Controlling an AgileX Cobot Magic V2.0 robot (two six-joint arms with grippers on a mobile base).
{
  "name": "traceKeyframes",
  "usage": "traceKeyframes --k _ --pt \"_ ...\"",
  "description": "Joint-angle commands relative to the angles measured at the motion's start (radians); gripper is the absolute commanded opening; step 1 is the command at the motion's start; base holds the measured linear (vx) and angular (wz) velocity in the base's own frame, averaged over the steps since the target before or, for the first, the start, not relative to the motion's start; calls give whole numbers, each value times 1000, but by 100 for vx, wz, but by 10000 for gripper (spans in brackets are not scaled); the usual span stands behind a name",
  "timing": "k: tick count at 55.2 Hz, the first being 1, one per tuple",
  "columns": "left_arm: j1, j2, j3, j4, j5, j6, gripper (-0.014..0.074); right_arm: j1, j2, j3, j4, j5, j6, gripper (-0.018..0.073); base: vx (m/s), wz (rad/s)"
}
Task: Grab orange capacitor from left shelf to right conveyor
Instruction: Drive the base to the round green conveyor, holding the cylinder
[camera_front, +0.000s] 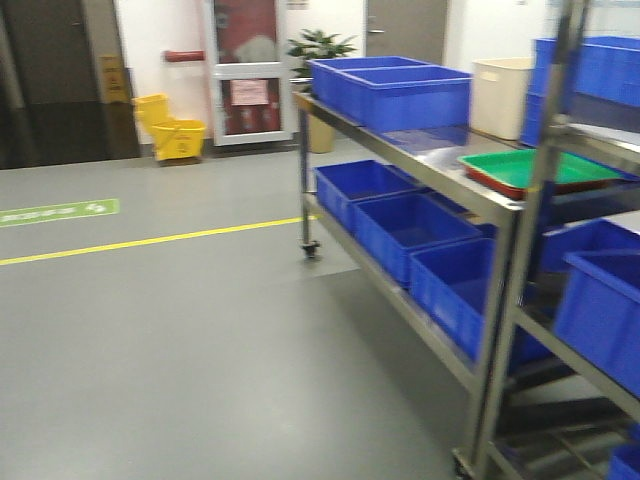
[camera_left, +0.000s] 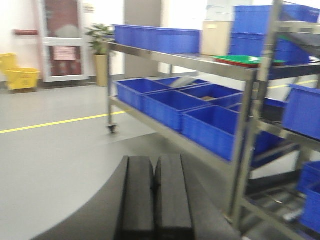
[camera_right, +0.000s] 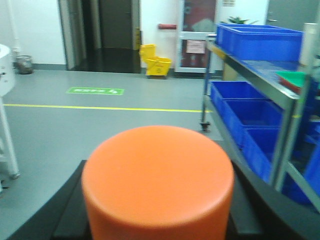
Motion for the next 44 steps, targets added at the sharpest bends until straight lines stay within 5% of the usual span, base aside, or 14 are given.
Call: traceKeyframes --k 1,44 --pt "-8 -5 -30 -5 -83 -6 -6 0 11 -28 -9 -95 0 -8 10 53" --pt "-8 -5 -30 -5 -83 -6 -6 0 11 -28 -9 -95 0 -8 21 60"
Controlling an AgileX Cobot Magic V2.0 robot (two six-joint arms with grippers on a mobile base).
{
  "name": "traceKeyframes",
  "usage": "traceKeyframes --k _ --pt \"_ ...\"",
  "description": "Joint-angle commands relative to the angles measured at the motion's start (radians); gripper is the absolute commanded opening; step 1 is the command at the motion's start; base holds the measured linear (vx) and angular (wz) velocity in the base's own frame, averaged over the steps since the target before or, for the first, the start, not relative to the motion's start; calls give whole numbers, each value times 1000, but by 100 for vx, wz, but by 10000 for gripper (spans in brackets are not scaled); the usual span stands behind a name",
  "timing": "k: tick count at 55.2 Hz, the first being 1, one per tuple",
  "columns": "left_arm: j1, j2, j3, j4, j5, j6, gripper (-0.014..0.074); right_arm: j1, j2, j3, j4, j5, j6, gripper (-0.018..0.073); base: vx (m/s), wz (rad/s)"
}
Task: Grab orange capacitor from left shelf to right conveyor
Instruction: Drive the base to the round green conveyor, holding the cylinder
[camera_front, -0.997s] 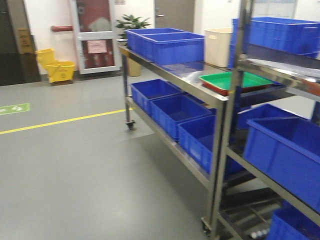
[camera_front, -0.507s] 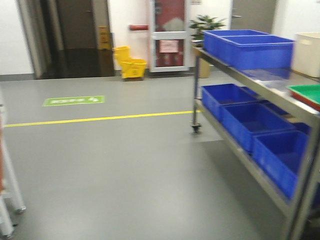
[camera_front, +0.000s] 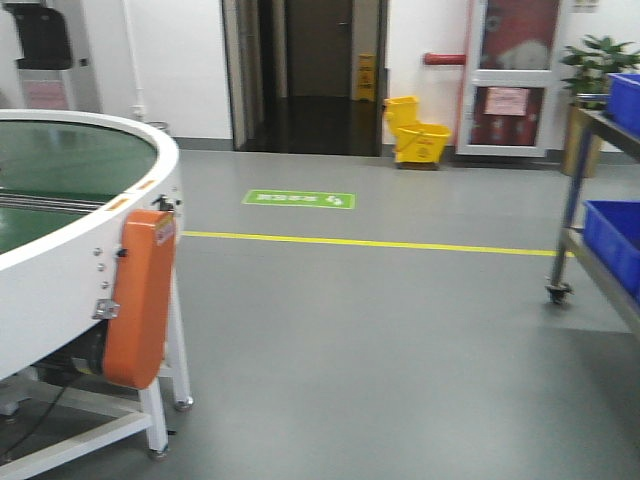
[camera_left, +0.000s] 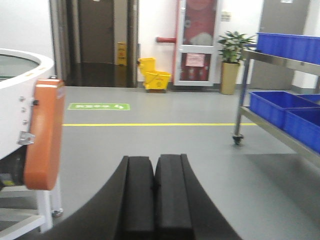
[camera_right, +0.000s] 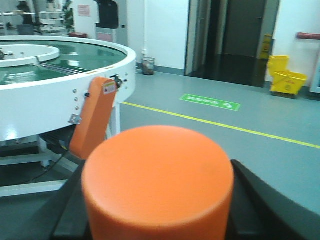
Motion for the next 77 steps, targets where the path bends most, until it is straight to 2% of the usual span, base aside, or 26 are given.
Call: traceKeyframes --k 1,77 --pt "-8 -5 -30 -5 -83 -6 -6 0 11 -28 -9 -95 0 -8 30 45" --pt "-8 -5 -30 -5 -83 -6 -6 0 11 -28 -9 -95 0 -8 40 43"
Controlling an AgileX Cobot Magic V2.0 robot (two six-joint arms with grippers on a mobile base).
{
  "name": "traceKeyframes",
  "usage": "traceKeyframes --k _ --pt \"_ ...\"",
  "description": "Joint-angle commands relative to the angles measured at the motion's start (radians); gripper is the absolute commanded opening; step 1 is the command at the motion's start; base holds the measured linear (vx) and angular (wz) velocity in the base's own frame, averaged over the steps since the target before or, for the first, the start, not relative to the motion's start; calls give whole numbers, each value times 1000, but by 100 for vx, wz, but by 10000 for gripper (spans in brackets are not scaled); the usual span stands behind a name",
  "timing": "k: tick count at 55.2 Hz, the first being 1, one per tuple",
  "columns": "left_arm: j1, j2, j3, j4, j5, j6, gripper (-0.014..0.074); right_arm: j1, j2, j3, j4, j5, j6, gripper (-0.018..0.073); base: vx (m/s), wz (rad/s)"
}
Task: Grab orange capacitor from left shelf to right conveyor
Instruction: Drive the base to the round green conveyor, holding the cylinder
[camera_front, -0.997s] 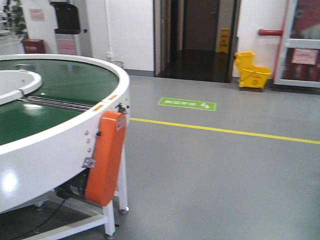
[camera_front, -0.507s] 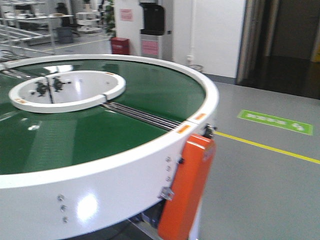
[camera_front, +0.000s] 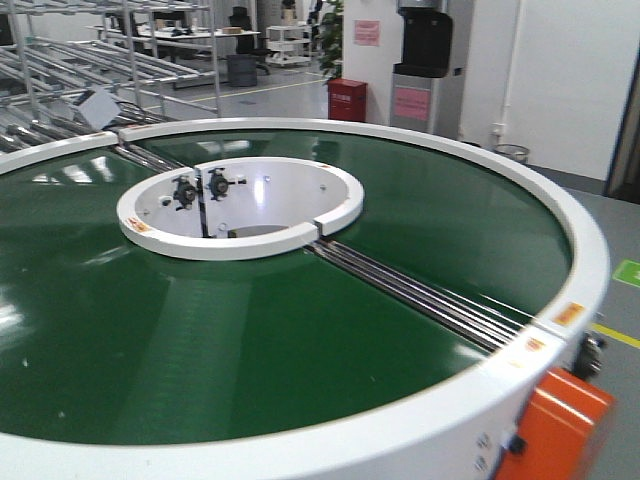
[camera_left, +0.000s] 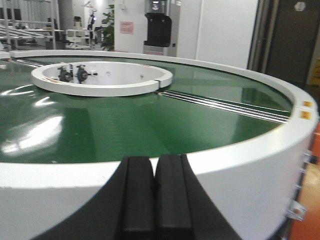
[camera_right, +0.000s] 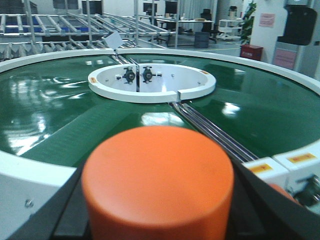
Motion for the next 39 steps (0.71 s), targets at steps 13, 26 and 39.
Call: traceKeyframes --k 13,26,39 --pt "-8 -5 -30 -5 -83 -6 -6 0 11 -28 -9 -95 0 -8 41 25" --pt "-8 -5 -30 -5 -83 -6 -6 0 13 -28 -9 -95 0 -8 37 21" --pt "-8 -5 -30 -5 -83 -6 -6 0 13 -28 -9 -95 0 -8 32 17"
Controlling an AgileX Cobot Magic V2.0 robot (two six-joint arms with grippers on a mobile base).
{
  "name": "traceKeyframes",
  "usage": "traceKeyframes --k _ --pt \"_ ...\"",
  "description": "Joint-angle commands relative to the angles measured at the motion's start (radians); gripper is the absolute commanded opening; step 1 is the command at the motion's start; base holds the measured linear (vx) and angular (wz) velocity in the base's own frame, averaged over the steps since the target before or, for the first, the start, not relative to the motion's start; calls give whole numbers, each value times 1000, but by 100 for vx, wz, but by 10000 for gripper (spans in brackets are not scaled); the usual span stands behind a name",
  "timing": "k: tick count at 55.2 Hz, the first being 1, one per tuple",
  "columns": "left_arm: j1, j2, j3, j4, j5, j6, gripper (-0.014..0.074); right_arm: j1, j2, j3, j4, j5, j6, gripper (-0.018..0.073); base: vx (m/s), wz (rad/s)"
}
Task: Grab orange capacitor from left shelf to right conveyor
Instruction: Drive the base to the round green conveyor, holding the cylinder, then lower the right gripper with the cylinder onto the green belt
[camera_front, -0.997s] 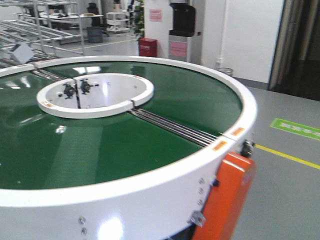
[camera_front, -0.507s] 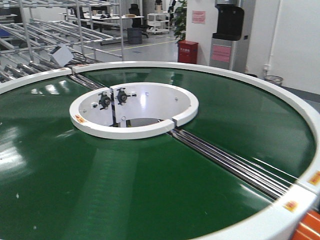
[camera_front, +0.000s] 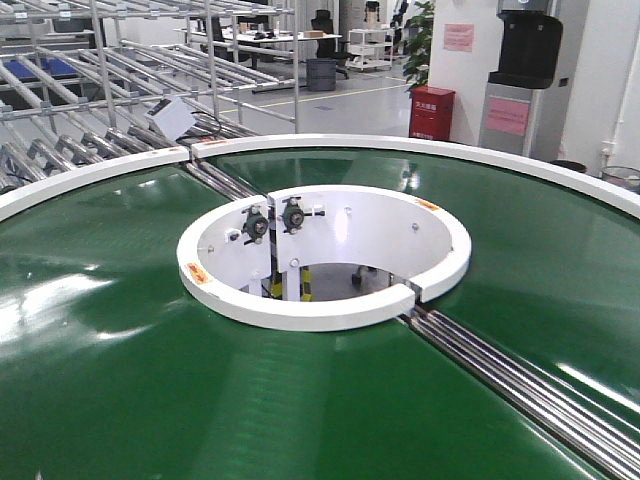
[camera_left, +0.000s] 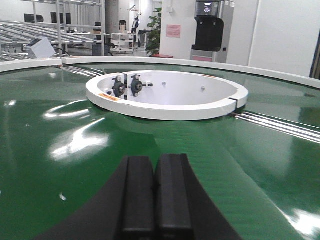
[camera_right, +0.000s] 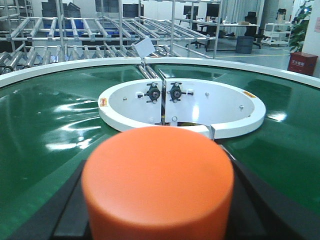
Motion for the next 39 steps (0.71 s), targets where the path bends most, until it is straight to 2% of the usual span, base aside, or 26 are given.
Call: traceKeyframes --k 1,16,39 --pt "-8 -5 -30 -5 -83 -6 -6 0 13 -28 -9 -95 0 -8 26 14" --pt "-8 -5 -30 -5 -83 -6 -6 0 13 -28 -9 -95 0 -8 15 2" --pt "-8 -5 -30 -5 -83 -6 -6 0 13 -28 -9 -95 0 -8 2 -2"
